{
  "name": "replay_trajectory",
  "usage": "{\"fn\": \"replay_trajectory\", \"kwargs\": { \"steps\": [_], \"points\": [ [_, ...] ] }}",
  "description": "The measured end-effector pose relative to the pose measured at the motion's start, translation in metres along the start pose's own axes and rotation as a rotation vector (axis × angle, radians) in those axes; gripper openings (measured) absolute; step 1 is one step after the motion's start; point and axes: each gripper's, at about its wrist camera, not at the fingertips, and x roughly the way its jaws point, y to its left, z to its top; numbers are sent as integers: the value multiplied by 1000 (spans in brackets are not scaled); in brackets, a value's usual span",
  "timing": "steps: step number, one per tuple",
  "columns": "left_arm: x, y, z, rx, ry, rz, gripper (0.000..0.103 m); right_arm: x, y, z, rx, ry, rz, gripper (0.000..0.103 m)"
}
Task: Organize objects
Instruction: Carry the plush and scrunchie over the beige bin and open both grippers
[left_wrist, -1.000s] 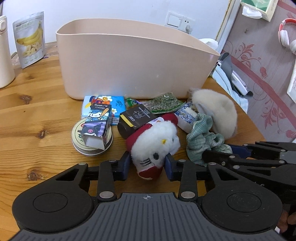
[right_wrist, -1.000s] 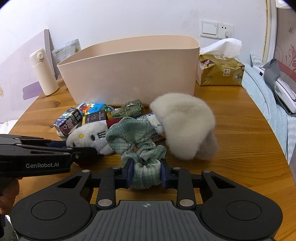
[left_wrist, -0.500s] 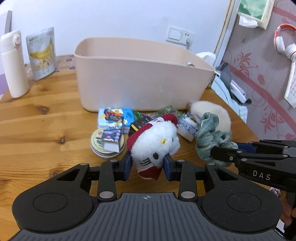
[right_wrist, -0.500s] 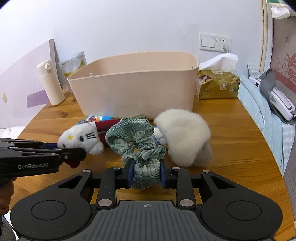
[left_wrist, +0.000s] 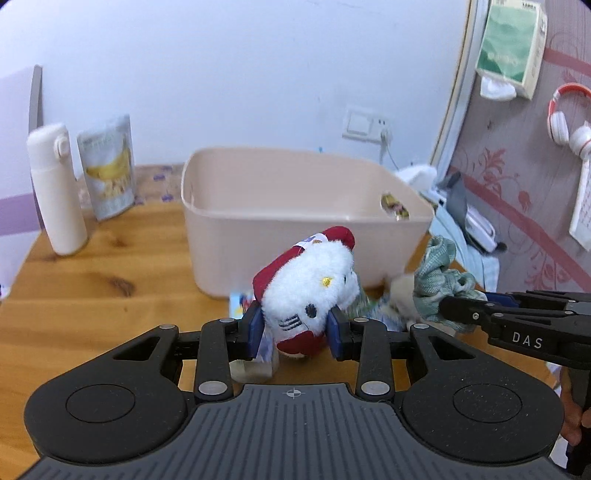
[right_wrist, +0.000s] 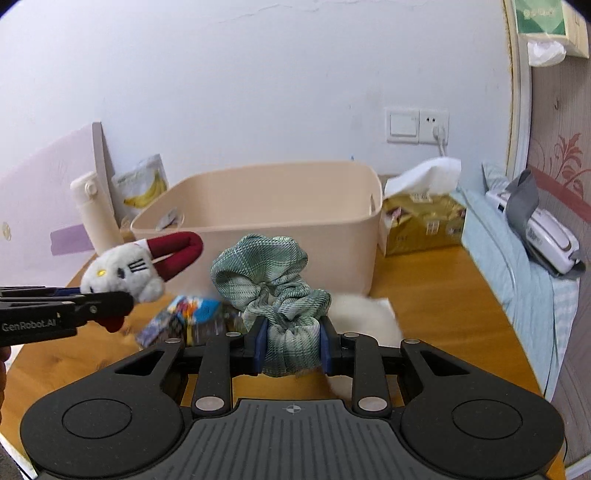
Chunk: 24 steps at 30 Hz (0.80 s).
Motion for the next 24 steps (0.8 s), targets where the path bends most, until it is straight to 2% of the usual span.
{"fn": "replay_trajectory", "kwargs": {
  "steps": [11,24],
  "points": [
    [4,17,45,-24,-82,43,35,9,-5,38,12,-63,-39,27],
    [42,25,77,12,-86,107,36,45,1,80,-31,-92,-58,27]
  ]
}}
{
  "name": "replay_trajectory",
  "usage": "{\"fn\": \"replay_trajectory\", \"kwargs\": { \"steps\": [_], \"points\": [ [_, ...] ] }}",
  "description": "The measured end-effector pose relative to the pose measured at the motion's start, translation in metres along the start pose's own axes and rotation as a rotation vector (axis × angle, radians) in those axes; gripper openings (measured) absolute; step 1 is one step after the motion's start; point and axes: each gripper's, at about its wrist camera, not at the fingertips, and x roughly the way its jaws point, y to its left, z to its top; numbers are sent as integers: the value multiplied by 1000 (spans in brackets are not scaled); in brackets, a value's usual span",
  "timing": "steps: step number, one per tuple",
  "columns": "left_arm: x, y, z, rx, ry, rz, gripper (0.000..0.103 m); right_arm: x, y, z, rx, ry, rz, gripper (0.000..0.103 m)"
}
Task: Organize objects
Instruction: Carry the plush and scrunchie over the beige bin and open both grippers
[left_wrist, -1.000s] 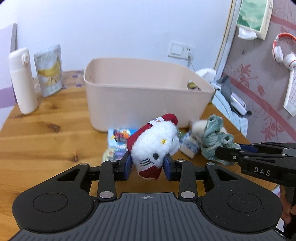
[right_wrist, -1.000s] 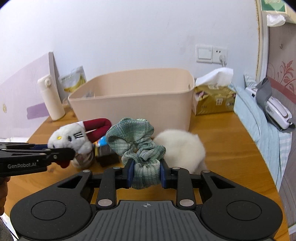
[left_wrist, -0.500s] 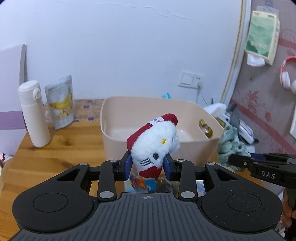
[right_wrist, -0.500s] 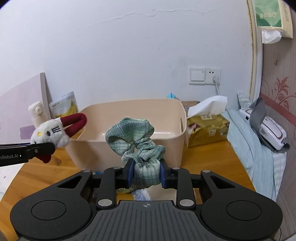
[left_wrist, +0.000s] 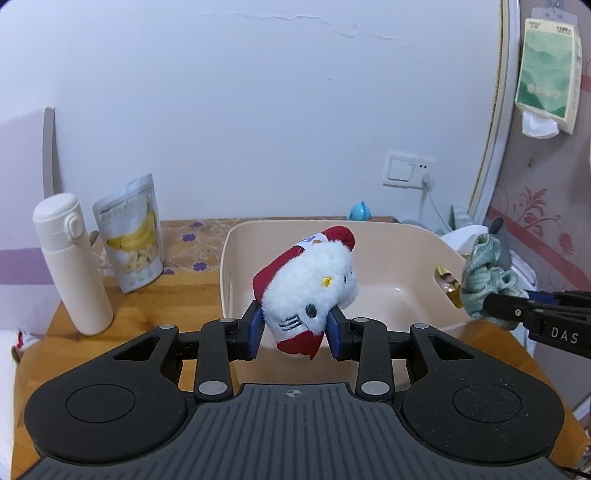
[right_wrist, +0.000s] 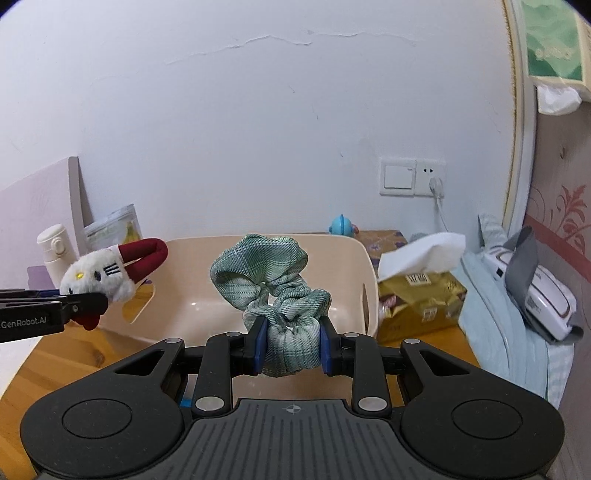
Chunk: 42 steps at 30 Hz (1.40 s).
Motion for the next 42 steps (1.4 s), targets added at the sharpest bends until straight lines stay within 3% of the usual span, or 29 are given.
{"fn": "replay_trajectory", "kwargs": {
  "steps": [10,19,27,34,41,42],
  "points": [
    [56,-10,22,66,35,43,36,44,5,16,-39,34,-2,27],
    [106,-16,19,102,142,59,36,78,7,22,-92,114,-20,28],
    [128,-17,15,155,221,64,36,101,10,17,-183,200,-43,30],
    [133,-21,11,178,269,50,39,105,10,12,-180,225,-37,46],
    [124,-20,15,158,249,40,43,87,7,18,-155,173,-46,65],
    [121,-19,17,150,242,39,49,83,7,19,-154,165,-47,68]
  ]
}}
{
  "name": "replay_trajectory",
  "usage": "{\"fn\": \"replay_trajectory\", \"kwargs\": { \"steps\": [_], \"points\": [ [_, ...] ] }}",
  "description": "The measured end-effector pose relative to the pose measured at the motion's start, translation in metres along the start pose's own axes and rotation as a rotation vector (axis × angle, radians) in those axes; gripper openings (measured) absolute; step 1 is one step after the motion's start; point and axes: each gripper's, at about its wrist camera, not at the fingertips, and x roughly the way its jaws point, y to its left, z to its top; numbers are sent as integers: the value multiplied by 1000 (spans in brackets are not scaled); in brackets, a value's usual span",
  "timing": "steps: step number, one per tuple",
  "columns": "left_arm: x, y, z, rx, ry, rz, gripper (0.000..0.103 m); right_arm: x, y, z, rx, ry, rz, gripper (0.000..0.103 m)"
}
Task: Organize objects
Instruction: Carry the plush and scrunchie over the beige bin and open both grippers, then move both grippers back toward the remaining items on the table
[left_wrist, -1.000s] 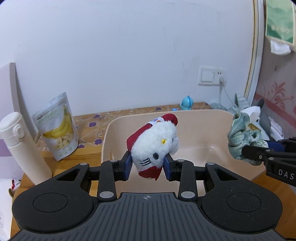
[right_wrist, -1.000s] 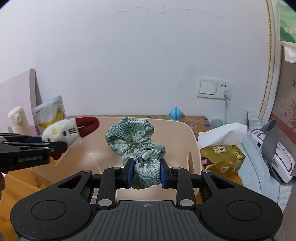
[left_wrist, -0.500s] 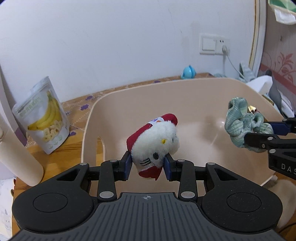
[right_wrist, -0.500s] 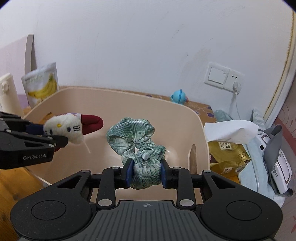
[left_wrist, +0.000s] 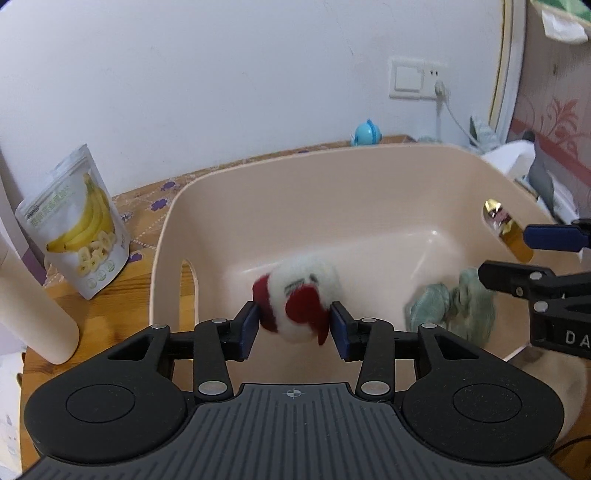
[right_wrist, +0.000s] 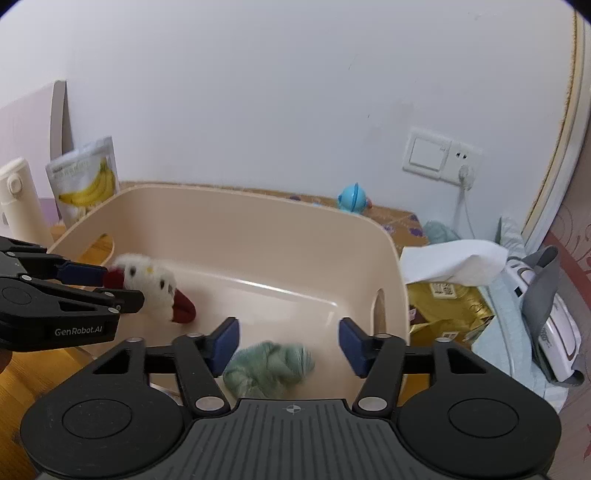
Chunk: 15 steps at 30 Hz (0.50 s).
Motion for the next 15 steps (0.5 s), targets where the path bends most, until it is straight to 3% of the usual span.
{"fn": "replay_trajectory", "kwargs": {
  "steps": [3,6,15],
  "points": [
    [-14,1,1,-13,-44,22,66,-14,0,2,7,-29,3,79],
    [-30,2,2,-25,-80,30,72,-28,-1,1,22,-58,13,91],
    [-67,0,-4,-55,-122,11,82,-63,-11,-18,93,-85,24,103]
  ]
}}
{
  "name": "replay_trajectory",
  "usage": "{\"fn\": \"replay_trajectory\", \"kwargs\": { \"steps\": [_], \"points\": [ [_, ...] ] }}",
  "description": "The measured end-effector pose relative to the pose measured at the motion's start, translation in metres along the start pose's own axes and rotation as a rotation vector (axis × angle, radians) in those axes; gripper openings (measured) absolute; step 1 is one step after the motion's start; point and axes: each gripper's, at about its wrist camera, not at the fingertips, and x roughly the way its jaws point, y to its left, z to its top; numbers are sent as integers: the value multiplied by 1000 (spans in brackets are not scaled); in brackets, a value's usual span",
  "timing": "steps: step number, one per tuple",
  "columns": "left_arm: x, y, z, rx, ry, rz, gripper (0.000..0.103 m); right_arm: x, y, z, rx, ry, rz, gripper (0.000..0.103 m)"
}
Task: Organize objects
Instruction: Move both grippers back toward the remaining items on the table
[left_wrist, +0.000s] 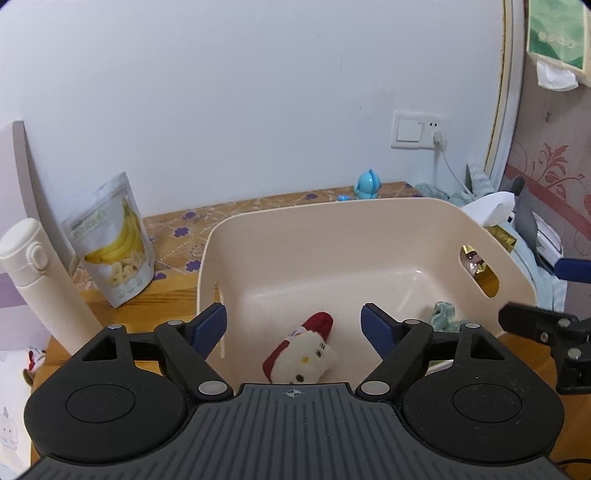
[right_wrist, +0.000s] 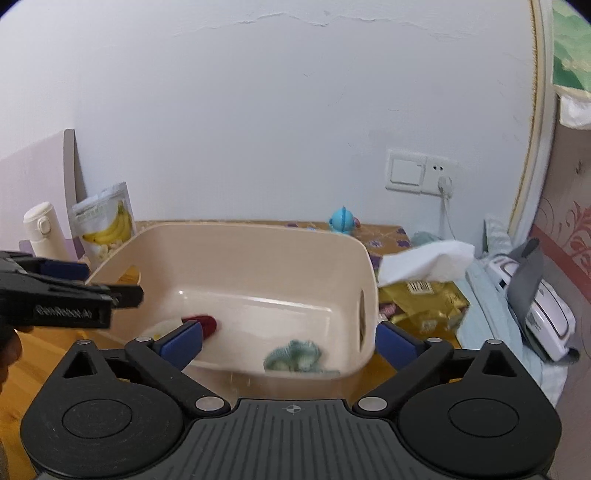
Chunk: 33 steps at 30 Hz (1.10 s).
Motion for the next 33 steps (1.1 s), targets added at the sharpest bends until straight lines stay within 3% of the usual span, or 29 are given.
{"fn": "replay_trajectory", "kwargs": {
  "steps": [18,33],
  "points": [
    [-33,-2,-47,-24,41,-26,83,-22,-14,-51,21,90,-61,103],
    [-22,-1,-90,-44,142,-24,83,-3,-15,-91,16,217,-54,103]
  ]
}}
